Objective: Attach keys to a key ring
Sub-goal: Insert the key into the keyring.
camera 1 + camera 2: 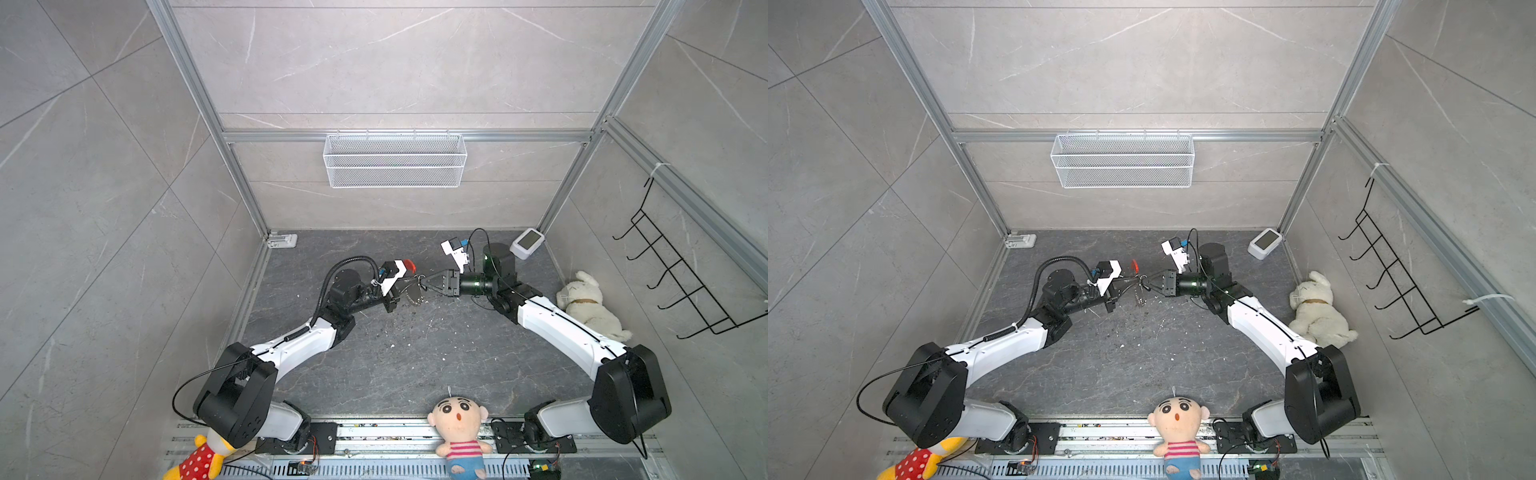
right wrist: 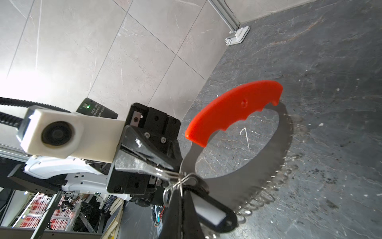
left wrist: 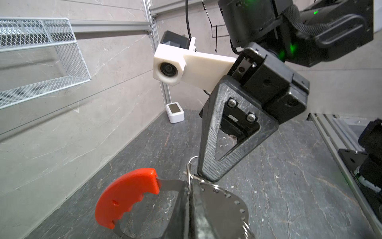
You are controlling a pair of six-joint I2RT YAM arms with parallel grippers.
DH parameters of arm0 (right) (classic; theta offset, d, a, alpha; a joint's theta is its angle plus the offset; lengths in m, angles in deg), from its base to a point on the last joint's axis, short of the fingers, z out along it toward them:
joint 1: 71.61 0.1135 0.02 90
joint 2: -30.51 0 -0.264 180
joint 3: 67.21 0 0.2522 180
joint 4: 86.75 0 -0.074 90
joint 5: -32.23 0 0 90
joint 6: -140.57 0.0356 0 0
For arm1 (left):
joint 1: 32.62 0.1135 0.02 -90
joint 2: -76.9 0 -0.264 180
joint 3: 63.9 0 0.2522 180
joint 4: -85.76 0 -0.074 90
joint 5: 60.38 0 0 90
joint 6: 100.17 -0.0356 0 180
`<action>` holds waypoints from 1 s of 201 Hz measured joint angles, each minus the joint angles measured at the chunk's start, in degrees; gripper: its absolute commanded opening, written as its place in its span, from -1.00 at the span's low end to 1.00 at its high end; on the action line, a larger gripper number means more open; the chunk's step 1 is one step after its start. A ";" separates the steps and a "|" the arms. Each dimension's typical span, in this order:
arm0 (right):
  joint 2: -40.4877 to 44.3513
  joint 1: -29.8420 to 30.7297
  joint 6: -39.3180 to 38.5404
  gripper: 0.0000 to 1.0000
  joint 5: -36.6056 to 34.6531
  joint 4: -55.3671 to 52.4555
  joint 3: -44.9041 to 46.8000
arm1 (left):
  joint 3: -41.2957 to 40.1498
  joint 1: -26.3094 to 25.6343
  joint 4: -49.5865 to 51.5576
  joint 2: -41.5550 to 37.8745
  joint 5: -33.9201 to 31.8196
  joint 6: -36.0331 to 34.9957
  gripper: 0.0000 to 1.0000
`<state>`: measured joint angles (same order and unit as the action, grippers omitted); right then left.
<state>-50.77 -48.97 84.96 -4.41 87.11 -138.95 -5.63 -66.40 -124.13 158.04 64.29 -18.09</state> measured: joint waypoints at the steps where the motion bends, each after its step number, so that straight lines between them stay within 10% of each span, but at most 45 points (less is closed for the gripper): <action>1: 0.02 0.00 0.02 -1.00 0.00 0.00 0.00 | 0.00 0.00 -0.11 0.00 0.00 0.09 -1.00; 93: 4.96 0.28 -3.39 -0.98 -3.23 -11.78 -6.10 | 0.46 0.20 -16.13 3.58 5.46 14.08 -1.00; 128: 5.88 0.66 -5.75 -0.47 -5.35 -16.90 -7.74 | 0.70 0.57 -18.38 3.56 7.58 16.59 -1.00; 201: 6.45 1.31 -10.21 -0.30 -10.67 -27.15 -8.37 | 2.86 1.20 -18.16 3.43 11.26 17.09 -1.00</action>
<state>-44.32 -47.66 74.75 -15.08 59.96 -147.32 -2.77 -65.20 -142.30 161.47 75.55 -1.00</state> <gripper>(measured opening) 0.345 0.053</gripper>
